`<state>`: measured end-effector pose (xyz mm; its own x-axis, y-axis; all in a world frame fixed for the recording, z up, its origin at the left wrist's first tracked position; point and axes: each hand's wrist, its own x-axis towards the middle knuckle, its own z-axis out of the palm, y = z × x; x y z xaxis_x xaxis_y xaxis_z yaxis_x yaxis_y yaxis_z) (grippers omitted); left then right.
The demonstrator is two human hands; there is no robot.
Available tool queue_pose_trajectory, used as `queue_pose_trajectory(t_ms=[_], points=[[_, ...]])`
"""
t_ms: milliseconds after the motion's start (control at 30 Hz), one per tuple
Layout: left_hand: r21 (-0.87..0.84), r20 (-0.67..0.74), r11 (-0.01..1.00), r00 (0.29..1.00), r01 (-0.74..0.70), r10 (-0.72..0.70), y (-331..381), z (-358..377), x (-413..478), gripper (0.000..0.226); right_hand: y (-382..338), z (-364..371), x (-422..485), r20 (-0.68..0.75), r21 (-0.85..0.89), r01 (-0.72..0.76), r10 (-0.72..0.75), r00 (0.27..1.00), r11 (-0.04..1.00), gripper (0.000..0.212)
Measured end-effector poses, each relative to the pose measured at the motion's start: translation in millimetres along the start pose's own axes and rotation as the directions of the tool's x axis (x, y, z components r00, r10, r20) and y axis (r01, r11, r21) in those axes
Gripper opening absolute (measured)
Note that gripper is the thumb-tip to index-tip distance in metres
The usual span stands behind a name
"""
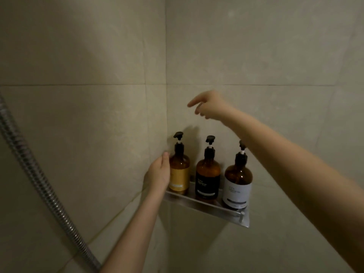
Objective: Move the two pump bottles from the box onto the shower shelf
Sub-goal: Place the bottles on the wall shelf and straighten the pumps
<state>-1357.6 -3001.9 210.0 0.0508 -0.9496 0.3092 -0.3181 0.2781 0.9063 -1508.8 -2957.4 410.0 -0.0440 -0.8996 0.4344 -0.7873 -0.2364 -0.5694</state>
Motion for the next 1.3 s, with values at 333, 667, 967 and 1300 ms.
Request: queue_pose_trajectory(t_ms=[333,667,967,1300], points=[[0.029,0.100,0.998,0.994,-0.056,0.052,-8.7,10.5,11.0,0.067,139.0,-35.1,-150.3,-0.243,0.454,-0.270,0.410,0.879,0.849,0.024],[-0.070,0.149,0.996,0.987,-0.057,0.067,-12.3,10.1,19.4,0.065,160.0,36.7,-157.9,-0.004,0.134,-0.483,0.488,0.873,0.865,0.071],[-0.195,0.241,0.980,0.971,0.042,0.007,-2.1,7.3,20.6,0.040,161.6,45.8,-147.8,0.003,0.200,-0.460,0.469,0.883,0.865,0.068],[-0.296,0.302,0.945,0.952,0.139,-0.045,5.6,1.2,19.6,0.039,169.2,38.8,-150.3,0.064,0.204,-0.386,0.381,0.922,0.900,0.069]])
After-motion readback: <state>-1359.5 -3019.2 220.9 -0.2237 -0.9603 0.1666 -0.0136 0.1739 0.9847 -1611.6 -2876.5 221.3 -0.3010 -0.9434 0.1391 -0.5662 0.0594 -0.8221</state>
